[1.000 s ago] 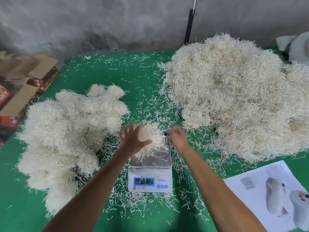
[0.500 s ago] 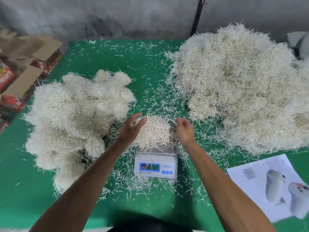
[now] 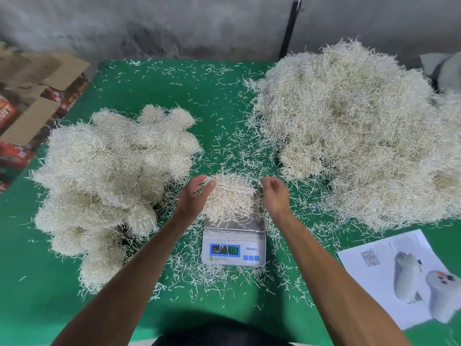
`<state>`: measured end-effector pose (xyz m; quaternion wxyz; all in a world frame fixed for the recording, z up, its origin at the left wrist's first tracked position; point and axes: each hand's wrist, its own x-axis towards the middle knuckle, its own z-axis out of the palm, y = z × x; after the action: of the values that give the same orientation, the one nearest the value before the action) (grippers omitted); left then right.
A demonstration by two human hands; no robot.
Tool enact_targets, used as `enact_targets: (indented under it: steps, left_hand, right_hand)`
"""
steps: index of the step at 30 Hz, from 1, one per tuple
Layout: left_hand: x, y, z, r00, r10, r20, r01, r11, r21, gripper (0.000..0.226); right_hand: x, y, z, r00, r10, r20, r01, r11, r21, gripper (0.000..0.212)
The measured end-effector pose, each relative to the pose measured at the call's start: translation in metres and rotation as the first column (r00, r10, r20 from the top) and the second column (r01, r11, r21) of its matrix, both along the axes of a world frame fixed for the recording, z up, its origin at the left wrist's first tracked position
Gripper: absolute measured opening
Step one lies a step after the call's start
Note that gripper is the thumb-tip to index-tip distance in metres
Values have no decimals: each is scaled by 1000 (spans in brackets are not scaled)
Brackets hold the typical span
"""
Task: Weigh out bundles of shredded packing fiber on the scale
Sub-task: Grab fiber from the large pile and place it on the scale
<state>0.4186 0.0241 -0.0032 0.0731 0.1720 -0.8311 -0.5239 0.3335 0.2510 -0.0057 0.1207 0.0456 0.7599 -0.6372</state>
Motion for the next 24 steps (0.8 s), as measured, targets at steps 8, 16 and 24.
enact_targets:
  steps: [8, 16, 24]
  left_hand:
    - [-3, -7, -4, 999, 12, 48, -14, 999, 37, 67]
    - [-17, 16, -6, 963, -167, 210, 246, 861, -446, 110]
    - [-36, 33, -10, 967, -164, 196, 220, 923, -314, 80]
  right_hand:
    - [-4, -12, -2, 999, 46, -12, -46, 998, 38, 13]
    - [6, -23, 9, 861, 480, -165, -335, 781, 527, 63]
    - [-16, -33, 54, 824, 539, -172, -422, 788, 449, 15]
